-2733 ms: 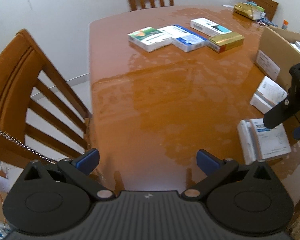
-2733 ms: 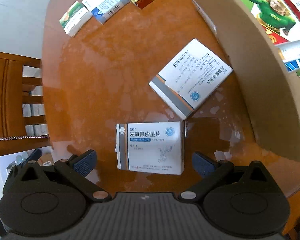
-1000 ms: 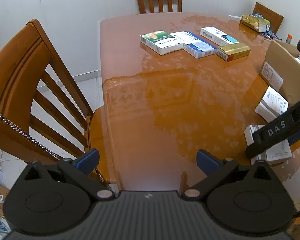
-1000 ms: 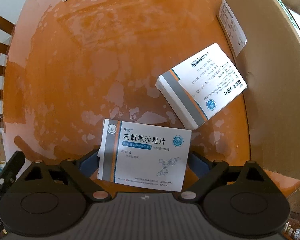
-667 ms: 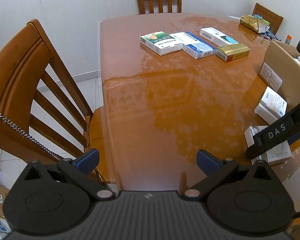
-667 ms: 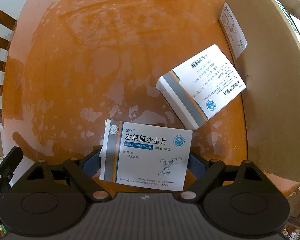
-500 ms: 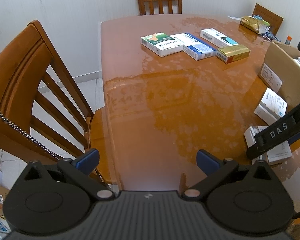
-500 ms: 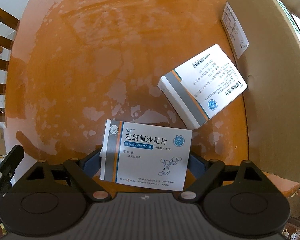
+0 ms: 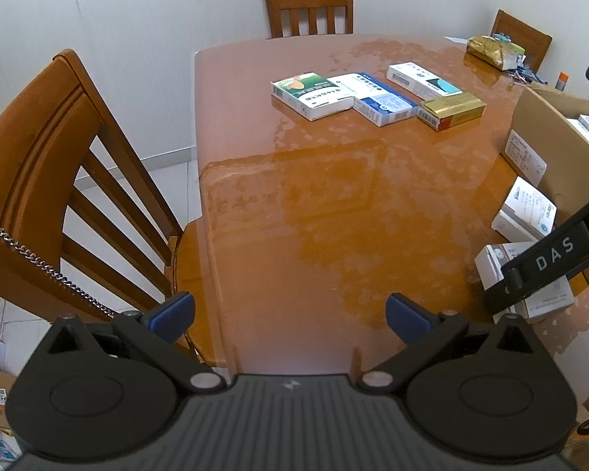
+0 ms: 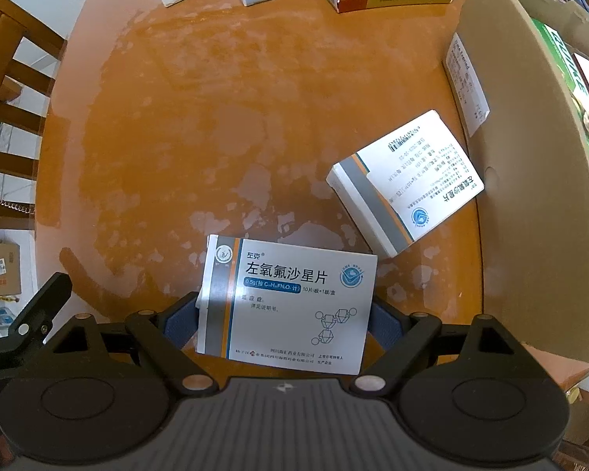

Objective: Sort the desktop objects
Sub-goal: 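Lift the white box off the table with the right gripper, then carry the white box with the right gripper over the cardboard box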

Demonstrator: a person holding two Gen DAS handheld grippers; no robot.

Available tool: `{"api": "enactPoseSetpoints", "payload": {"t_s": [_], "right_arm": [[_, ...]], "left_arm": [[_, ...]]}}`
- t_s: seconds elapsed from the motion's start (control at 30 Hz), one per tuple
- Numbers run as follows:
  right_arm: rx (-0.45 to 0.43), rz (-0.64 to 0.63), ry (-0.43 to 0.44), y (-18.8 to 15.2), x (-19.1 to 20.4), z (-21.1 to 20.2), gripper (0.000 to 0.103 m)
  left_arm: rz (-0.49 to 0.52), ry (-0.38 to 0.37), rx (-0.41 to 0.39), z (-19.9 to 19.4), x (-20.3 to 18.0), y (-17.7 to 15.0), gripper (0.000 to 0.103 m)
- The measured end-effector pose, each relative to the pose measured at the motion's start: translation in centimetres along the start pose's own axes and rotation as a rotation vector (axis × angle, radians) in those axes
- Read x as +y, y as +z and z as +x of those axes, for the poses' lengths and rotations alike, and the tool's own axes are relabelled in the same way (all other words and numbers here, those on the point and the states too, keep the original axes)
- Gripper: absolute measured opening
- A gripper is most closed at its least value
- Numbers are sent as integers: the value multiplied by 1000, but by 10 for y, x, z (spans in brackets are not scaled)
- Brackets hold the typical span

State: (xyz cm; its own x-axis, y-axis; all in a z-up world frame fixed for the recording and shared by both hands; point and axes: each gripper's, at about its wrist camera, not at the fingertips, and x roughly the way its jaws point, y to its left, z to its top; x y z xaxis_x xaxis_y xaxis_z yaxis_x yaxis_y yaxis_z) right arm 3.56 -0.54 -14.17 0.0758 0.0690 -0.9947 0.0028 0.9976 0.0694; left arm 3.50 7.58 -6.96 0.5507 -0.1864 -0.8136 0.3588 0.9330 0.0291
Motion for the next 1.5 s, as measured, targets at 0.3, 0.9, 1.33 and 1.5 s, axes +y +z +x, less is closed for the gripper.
{"api": "enactPoseSetpoints", "payload": {"t_s": [0.3,0.9,1.33,1.5], "right_arm": [[7,-7,13,11,0,9,91],[-32,-31,25,58,-19,22,91],[-59,-124,37,49,-23,-9,91],[-86,-150,33,63,-17,-10,91]], "left_arm": [[-7,0,-7,-2,0,-1,103],[-22,-2,-12,-3,3,-2,103],[-17,-2,-18,-4,-2,0,103],[-15,0,-20,-5,-4,1,103]]}}
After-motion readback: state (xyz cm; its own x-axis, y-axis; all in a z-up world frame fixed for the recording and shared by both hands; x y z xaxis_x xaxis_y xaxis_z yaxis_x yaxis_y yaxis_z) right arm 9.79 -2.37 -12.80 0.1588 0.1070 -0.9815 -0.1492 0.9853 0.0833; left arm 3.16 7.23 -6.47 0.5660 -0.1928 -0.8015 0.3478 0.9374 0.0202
